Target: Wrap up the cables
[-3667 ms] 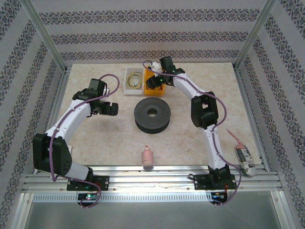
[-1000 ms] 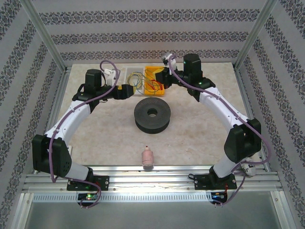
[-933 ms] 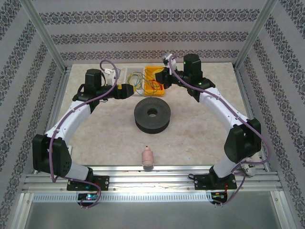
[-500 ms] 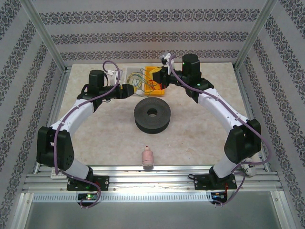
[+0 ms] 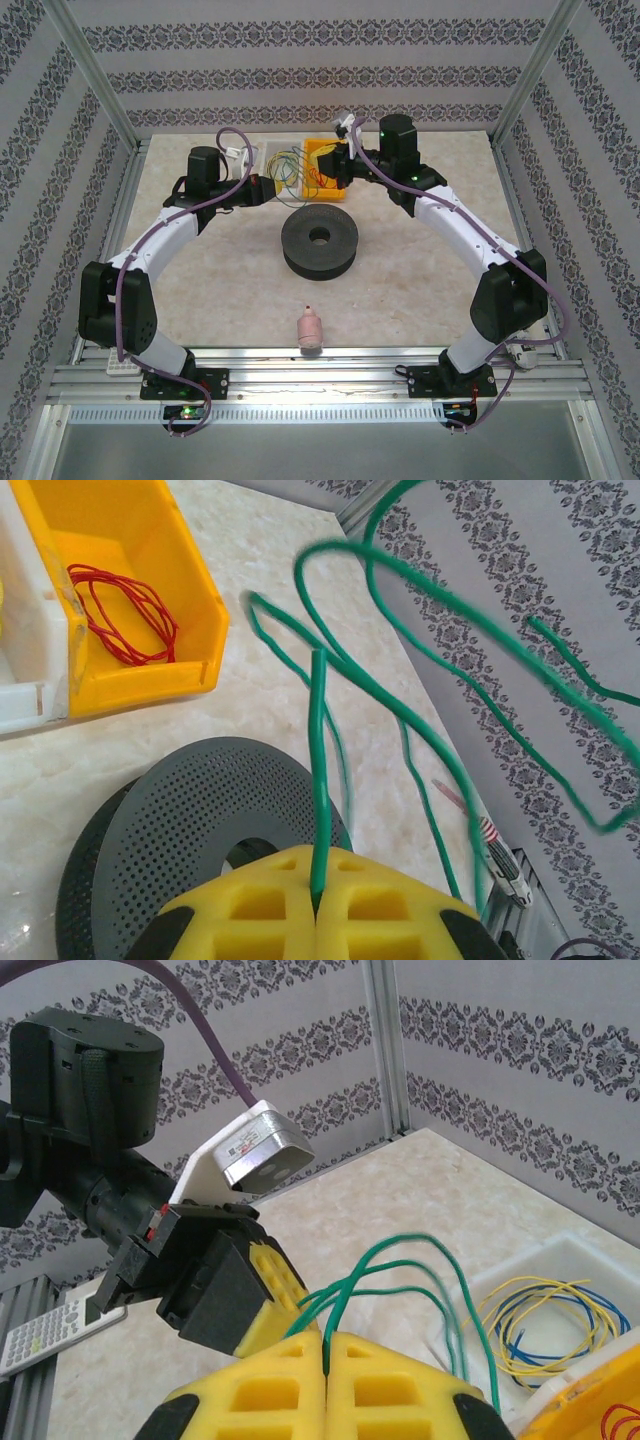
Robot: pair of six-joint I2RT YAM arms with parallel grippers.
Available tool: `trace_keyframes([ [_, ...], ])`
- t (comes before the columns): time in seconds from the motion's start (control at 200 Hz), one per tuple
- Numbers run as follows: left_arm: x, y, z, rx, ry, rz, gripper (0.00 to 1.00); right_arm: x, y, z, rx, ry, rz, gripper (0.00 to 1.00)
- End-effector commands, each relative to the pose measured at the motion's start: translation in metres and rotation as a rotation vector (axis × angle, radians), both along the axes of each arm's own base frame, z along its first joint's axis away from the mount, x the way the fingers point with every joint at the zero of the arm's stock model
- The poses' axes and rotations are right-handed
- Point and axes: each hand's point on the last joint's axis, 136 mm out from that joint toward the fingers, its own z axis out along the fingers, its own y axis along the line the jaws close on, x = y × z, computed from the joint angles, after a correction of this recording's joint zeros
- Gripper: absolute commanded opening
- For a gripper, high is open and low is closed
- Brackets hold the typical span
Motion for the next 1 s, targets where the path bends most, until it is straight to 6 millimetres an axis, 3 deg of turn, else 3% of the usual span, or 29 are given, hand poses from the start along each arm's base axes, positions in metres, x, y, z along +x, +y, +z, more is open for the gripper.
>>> trace_keyframes([
  [0.0,0.004,0.019,0.013,0.022,-0.028,0.053,0.0,0.009,-0.026,0.005,-0.004,-0.03,-0.058,0.0],
  [0.18,0.003,0.072,0.017,0.098,-0.014,0.2,0.0,0.048,-0.087,-0.015,-0.092,0.0,-0.261,0.0],
  [0.34,0.002,0.125,0.039,0.111,-0.023,0.349,0.0,0.079,-0.151,-0.044,-0.221,0.05,-0.483,0.0],
  [0.45,-0.005,0.157,0.066,0.22,-0.043,0.447,0.0,0.093,-0.198,-0.056,-0.279,0.075,-0.625,0.0],
  [0.595,-0.022,0.214,0.108,0.454,-0.068,0.613,0.0,0.105,-0.259,-0.069,-0.361,0.108,-0.785,0.0],
  [0.729,-0.036,0.262,0.157,0.459,-0.124,0.751,0.0,0.118,-0.31,-0.09,-0.452,0.157,-0.909,0.0],
  [0.849,-0.043,0.294,0.194,0.412,-0.182,0.843,0.0,0.128,-0.342,-0.11,-0.512,0.198,-0.983,0.0],
  [0.994,-0.042,0.317,0.222,0.385,-0.222,0.895,0.0,0.135,-0.36,-0.128,-0.523,0.242,-1.01,0.0],
])
